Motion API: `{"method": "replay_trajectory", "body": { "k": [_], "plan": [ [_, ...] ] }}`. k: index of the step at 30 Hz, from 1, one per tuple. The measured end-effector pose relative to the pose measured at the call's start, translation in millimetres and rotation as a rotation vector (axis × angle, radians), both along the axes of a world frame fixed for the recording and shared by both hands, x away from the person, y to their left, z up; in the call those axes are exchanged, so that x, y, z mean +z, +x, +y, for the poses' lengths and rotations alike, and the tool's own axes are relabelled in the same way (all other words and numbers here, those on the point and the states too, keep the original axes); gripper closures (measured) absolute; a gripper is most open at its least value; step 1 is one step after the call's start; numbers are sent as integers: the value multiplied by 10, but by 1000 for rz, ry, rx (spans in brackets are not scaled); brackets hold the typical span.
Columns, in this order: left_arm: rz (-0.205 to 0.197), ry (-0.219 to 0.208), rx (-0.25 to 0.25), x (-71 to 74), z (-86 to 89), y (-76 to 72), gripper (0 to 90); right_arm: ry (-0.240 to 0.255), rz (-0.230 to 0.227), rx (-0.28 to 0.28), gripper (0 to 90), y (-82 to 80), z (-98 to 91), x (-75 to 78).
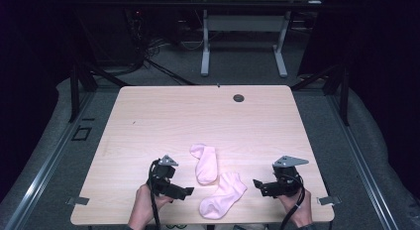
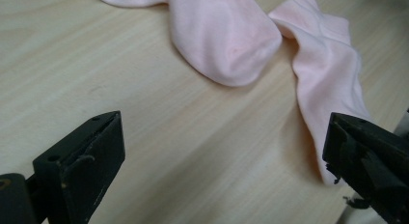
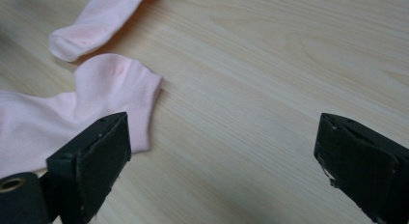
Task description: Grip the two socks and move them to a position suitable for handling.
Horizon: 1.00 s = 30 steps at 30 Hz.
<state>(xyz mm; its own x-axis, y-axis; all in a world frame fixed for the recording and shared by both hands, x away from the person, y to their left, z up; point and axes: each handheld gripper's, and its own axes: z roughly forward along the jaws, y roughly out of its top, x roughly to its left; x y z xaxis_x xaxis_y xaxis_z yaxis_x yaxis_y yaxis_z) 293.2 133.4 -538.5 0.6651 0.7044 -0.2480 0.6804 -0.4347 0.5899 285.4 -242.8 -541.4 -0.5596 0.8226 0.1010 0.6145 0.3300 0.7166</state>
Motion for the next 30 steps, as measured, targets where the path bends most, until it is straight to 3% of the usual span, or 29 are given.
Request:
{"method": "replay_trajectory", "body": {
  "k": [4,10,17,21,26,30],
  "plan": [
    [-3,-12,-25,-51,-83,-149,50,-24,11,39,105,0,149,3],
    [-6,-29,-40,-85,-165,-287,188,-38,56,68,232,41,322,-49],
    [0,-32,-77,-136,-298,-361,325,-70,100,99,379,125,480,-125],
    [10,-29,-95,-173,-376,-377,362,-101,123,120,435,186,558,-177],
    [18,-17,-118,-192,-432,-396,380,-107,146,115,486,218,599,-223],
    [20,-8,-121,-195,-451,-408,453,-110,153,130,538,214,634,-231]
  ]
}}
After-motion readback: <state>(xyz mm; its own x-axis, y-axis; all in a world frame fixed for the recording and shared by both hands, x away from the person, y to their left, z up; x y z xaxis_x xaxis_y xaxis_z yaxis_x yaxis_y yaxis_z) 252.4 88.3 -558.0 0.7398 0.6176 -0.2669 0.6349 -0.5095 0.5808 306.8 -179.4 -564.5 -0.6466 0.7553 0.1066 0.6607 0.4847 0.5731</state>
